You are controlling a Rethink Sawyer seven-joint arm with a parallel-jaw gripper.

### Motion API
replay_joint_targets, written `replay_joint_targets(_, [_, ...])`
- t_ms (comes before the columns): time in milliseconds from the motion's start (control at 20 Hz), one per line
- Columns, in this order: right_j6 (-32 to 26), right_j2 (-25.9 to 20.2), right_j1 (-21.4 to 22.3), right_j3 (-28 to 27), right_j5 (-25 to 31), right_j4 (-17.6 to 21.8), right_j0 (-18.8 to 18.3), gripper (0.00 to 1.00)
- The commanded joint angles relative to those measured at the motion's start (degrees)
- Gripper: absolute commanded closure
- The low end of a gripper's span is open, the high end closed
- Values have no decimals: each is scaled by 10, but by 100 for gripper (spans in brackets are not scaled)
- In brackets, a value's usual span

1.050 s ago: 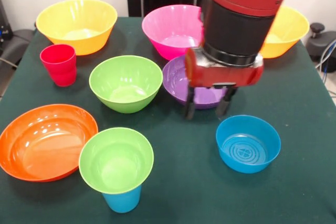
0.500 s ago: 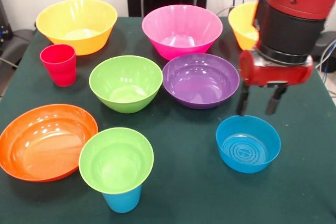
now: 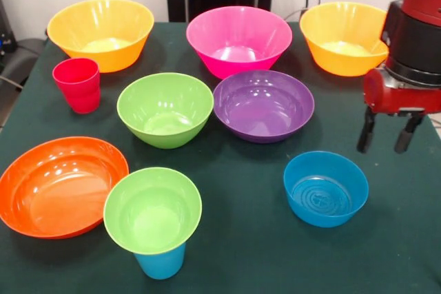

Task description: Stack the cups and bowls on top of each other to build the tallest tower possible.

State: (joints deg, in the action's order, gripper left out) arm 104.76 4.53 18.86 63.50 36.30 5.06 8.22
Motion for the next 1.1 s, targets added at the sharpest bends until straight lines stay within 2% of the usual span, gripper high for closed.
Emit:
replay_joint_targets(50, [115,1,-56,46,-49,12,16,0])
replay_joint_targets(450, [130,34,-99,24,-89,31,31,0])
replay_joint_targets(850, [102,53,-127,-47,-60,20,26,0])
replay_joint_targets(1100, [97,50,-150,-71,-68,15,21,0])
